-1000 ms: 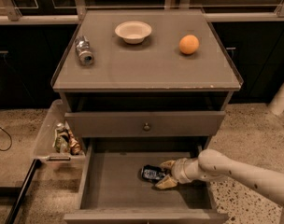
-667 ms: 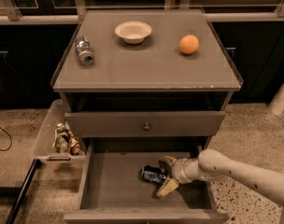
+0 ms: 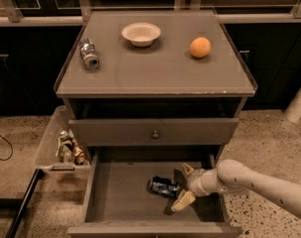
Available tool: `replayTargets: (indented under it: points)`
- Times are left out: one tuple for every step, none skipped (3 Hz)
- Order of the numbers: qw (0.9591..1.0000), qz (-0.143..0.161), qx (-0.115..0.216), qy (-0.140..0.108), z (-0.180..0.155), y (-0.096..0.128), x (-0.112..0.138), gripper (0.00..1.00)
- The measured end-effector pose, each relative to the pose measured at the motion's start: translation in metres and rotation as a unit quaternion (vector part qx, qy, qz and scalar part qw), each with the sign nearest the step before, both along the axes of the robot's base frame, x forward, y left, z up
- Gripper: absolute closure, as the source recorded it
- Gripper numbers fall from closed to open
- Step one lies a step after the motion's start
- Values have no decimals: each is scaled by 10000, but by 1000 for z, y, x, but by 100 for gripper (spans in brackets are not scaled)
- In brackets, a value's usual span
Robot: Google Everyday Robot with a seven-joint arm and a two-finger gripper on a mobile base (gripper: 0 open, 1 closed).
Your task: Place pepsi can into middle drawer
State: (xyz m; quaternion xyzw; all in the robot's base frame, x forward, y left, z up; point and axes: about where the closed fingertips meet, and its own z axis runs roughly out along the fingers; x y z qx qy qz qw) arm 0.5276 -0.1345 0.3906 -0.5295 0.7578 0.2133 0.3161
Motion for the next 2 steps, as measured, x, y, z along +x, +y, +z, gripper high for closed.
replayTargets:
  points:
    - [9999, -29, -36, -106, 46, -24, -14, 0]
    - [9986, 8, -279, -455, 105, -41, -23, 0]
